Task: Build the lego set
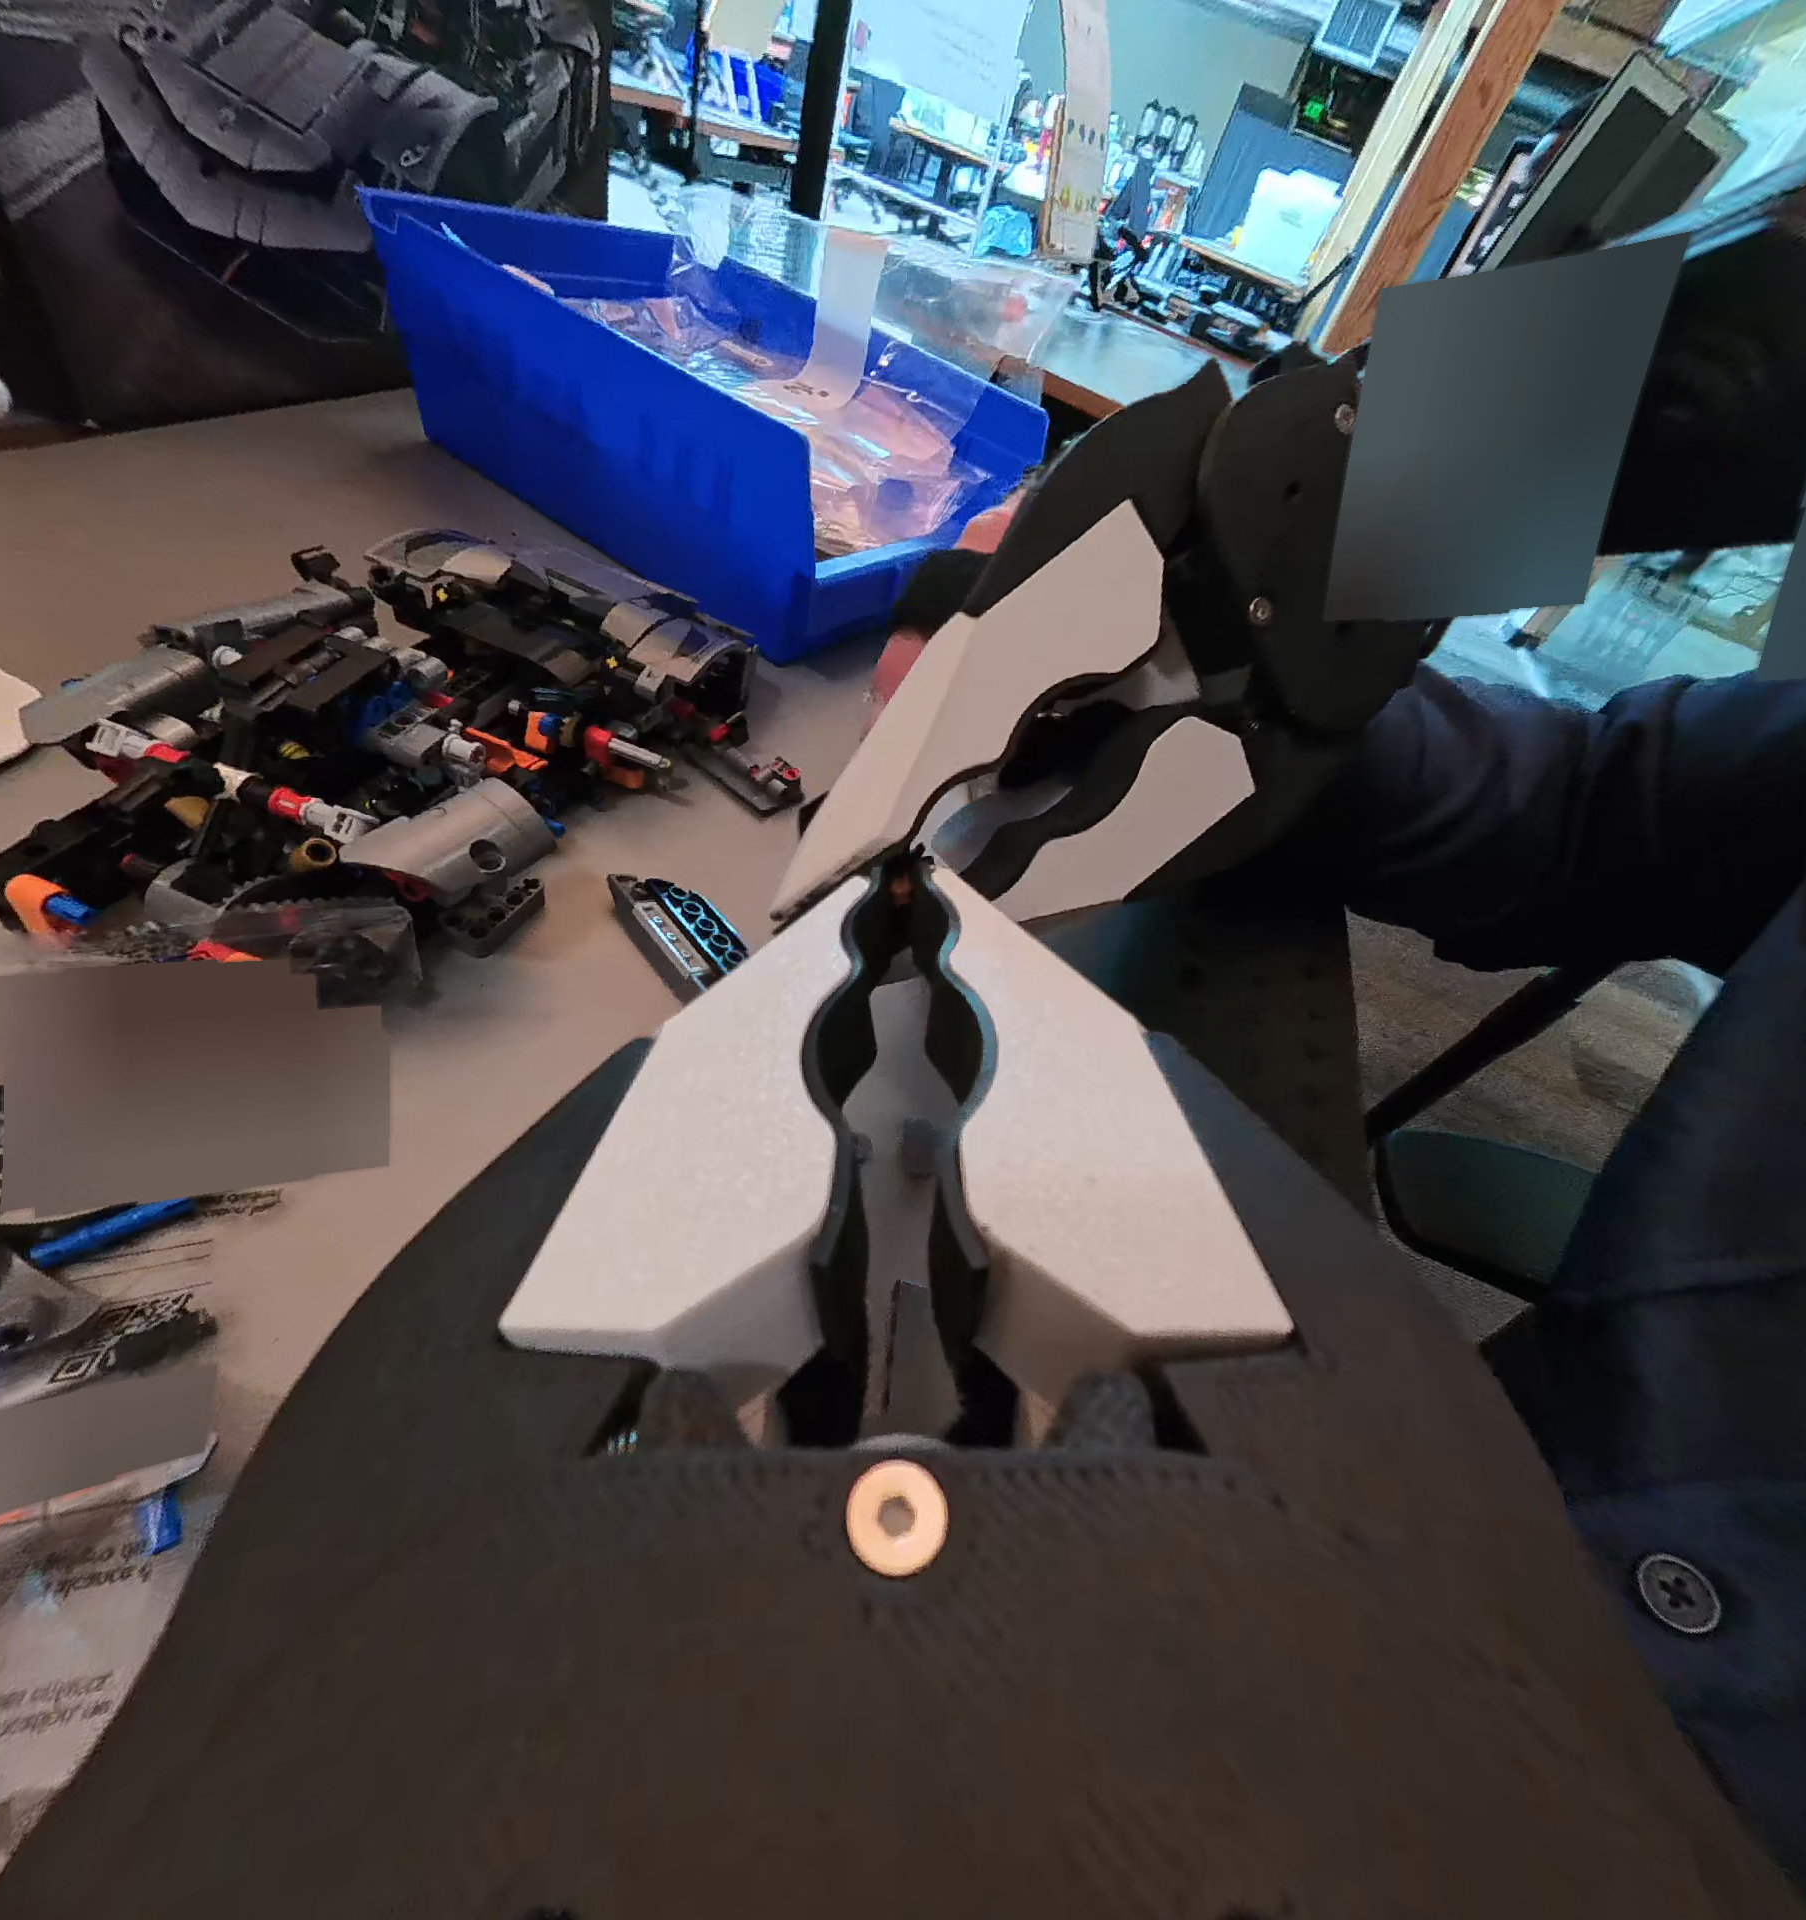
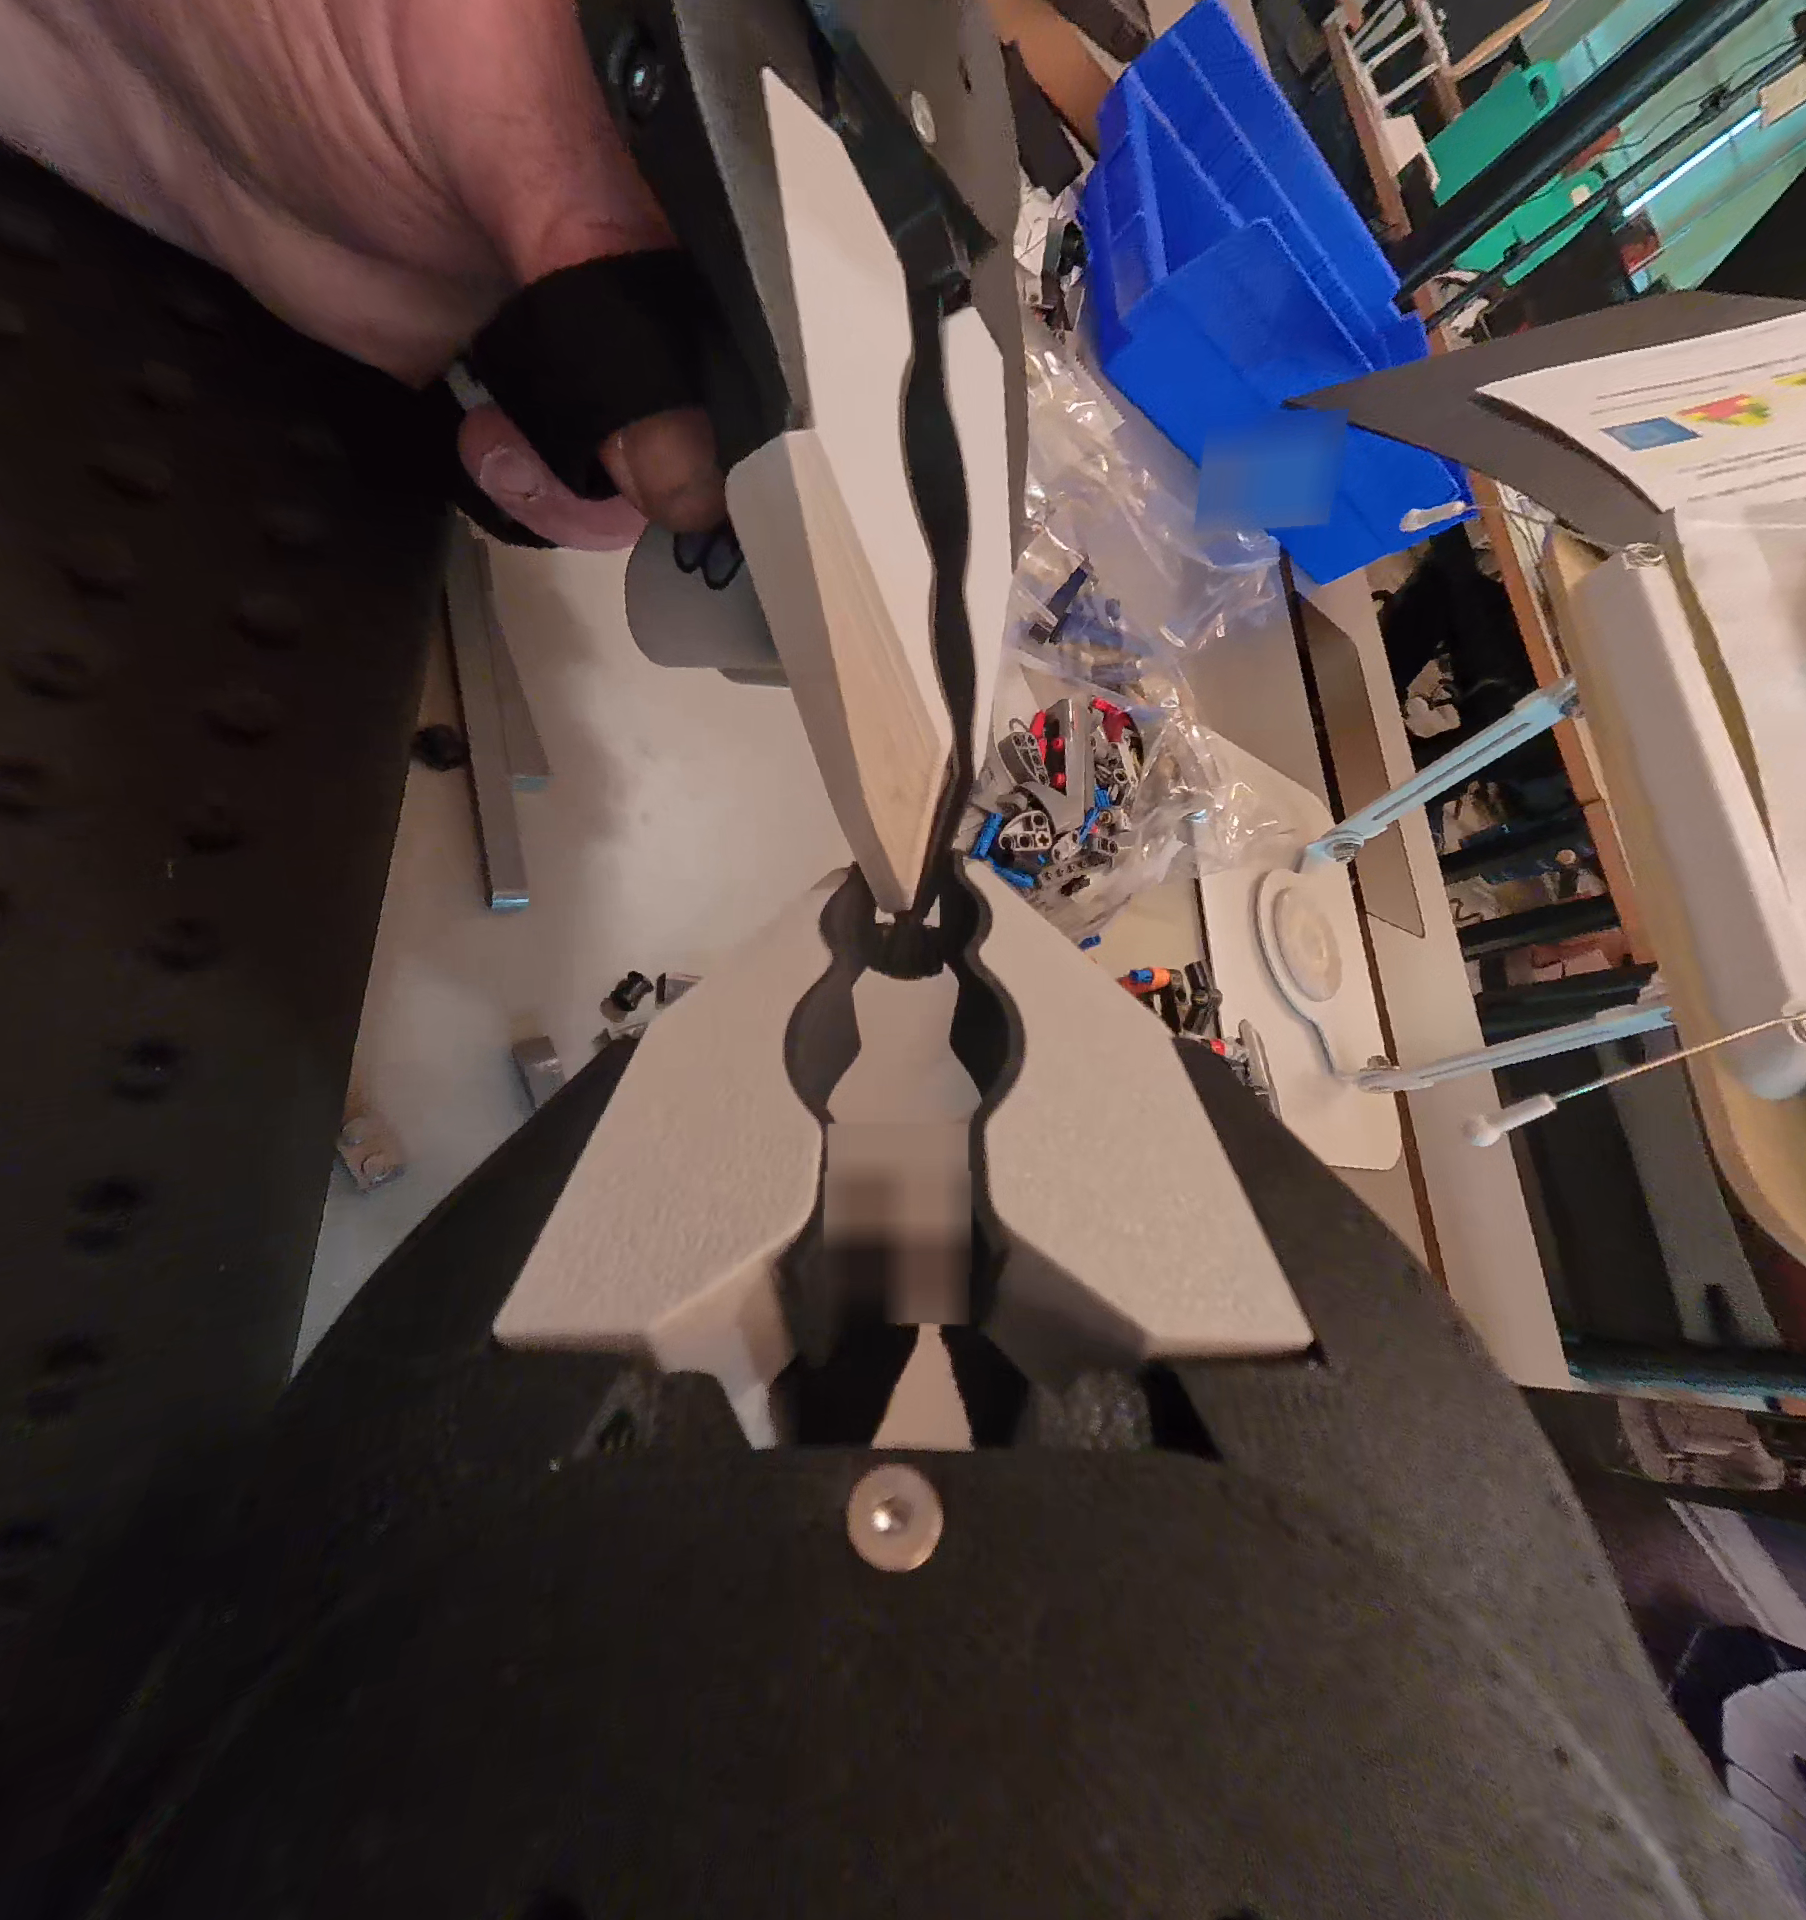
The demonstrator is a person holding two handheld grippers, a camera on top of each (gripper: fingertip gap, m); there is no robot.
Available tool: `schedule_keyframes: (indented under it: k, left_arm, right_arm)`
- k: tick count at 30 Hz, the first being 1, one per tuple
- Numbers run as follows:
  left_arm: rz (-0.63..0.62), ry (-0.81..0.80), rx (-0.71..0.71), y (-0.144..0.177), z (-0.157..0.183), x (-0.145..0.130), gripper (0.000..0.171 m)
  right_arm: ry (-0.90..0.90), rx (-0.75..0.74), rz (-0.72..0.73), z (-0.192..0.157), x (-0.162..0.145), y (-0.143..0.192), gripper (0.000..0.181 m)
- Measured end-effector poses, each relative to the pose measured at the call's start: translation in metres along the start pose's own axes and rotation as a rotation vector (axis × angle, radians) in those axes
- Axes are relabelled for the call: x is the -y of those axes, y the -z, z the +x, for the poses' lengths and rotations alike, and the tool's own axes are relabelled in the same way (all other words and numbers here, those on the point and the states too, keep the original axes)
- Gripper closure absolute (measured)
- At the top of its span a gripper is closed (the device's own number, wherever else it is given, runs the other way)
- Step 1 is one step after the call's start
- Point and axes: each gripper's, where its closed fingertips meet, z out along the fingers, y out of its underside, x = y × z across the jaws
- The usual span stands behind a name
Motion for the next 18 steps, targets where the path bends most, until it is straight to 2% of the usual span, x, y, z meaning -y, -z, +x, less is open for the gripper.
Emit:
schedule_keyframes:
  k: [4,12,14,15,16,17,18]
  left_arm:
    - [-0.016,0.072,-0.05,-0.003,-0.004,-0.007,0.171]
    - [-0.031,0.107,-0.072,-0.005,-0.004,-0.013,0.171]
    - [-0.033,0.111,-0.074,-0.006,-0.005,-0.014,0.171]
    - [0.003,0.123,-0.071,-0.002,-0.007,-0.009,0.171]
    - [0.125,0.196,-0.077,0.016,-0.018,0.006,0.171]
    - [0.195,0.274,-0.08,0.03,-0.03,0.011,0.171]
    - [0.167,0.238,-0.065,0.027,-0.027,0.009,0.171]
  right_arm:
    - [-0.004,0.04,-0.012,-0.005,-0.007,-0.003,0.169]
    - [-0.015,0.077,-0.009,-0.01,-0.016,-0.003,0.169]
    - [-0.011,0.072,-0.046,-0.01,-0.025,-0.002,0.169]
    - [0.006,0.069,-0.141,-0.009,-0.05,-0.002,0.171]
    - [0.005,0.066,-0.207,-0.007,-0.075,0.001,0.17]
    - [-0.058,0.065,-0.133,-0.003,-0.066,0.008,0.17]
    - [-0.104,0.038,-0.033,0.007,-0.042,0.015,0.171]
